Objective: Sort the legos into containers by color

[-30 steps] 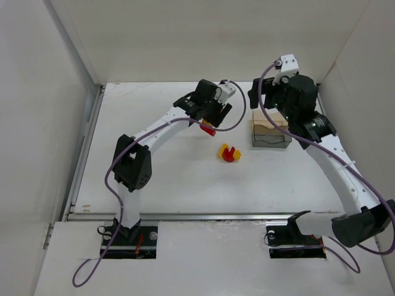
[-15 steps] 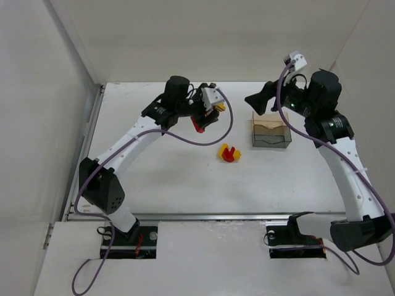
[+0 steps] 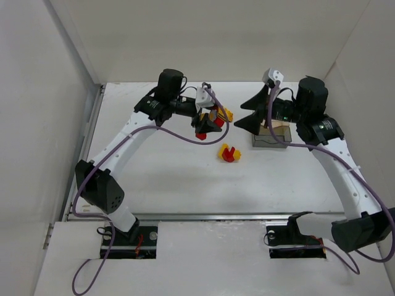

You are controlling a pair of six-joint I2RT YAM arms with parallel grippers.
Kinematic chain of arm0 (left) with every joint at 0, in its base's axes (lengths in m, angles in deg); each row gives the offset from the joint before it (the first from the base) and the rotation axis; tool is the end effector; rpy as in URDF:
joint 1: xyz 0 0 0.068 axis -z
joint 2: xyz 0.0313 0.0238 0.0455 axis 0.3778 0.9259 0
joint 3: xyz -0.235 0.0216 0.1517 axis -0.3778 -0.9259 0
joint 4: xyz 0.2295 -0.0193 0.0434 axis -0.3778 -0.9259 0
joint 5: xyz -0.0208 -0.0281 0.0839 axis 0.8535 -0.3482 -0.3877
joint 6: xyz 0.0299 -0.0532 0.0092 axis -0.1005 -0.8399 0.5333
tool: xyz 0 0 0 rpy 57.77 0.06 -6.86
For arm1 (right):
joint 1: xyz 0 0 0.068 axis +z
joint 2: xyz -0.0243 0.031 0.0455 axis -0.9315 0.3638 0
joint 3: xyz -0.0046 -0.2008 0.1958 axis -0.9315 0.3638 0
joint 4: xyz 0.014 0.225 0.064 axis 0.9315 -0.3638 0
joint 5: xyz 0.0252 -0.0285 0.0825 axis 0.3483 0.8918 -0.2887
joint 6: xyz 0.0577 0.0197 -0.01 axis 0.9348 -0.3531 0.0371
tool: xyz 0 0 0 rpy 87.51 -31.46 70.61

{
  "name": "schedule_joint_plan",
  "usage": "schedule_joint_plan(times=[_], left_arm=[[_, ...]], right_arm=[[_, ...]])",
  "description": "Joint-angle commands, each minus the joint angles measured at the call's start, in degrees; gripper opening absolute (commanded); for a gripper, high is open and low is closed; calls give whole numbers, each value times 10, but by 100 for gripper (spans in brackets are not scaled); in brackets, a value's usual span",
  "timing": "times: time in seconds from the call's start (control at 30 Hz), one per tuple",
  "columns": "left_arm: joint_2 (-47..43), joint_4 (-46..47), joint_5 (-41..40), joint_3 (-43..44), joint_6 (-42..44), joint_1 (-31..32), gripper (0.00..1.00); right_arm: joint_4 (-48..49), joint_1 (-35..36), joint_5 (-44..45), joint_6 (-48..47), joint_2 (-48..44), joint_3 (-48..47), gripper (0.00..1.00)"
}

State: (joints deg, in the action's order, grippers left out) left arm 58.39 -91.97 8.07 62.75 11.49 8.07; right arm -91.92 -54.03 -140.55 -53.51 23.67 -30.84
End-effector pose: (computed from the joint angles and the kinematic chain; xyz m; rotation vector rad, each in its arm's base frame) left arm 0.2695 -0.2051 0.4120 1.5405 0.9840 -0.9372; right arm 0.2140 0.0944 0.4384 -0.9441 1.5117 0.9272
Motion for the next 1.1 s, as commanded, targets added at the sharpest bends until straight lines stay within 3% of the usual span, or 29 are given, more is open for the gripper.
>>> schedule_joint_plan(times=[0.0, 0.17, 0.4, 0.5, 0.53, 0.63, 0.67, 0.8, 1.07], left_arm=[[-11, -1, 79, 30, -14, 0, 0], [-11, 6, 79, 30, -35, 0, 0], [-11, 18, 79, 30, -51, 0, 0], [-11, 18, 79, 30, -51, 0, 0], [-11, 18, 79, 30, -51, 0, 0], [-11, 40, 72, 25, -73, 0, 0], [-11, 48, 72, 25, -95, 0, 0], [-11, 64, 39, 10, -134, -5, 0], [7, 23, -32, -16, -152, -24, 0]], right_arm=[[10, 32, -23, -32, 10, -20, 83], [39, 59, 5, -32, 39, -35, 78], [50, 73, 12, -32, 67, -47, 56], [50, 73, -5, -27, 82, -58, 40], [50, 73, -14, -27, 82, -58, 25], [50, 73, -33, -18, 95, -63, 9], [50, 73, -40, -18, 95, -63, 0], [56, 73, -34, -12, 89, -58, 0], [100, 30, 86, 78, 63, -36, 0]])
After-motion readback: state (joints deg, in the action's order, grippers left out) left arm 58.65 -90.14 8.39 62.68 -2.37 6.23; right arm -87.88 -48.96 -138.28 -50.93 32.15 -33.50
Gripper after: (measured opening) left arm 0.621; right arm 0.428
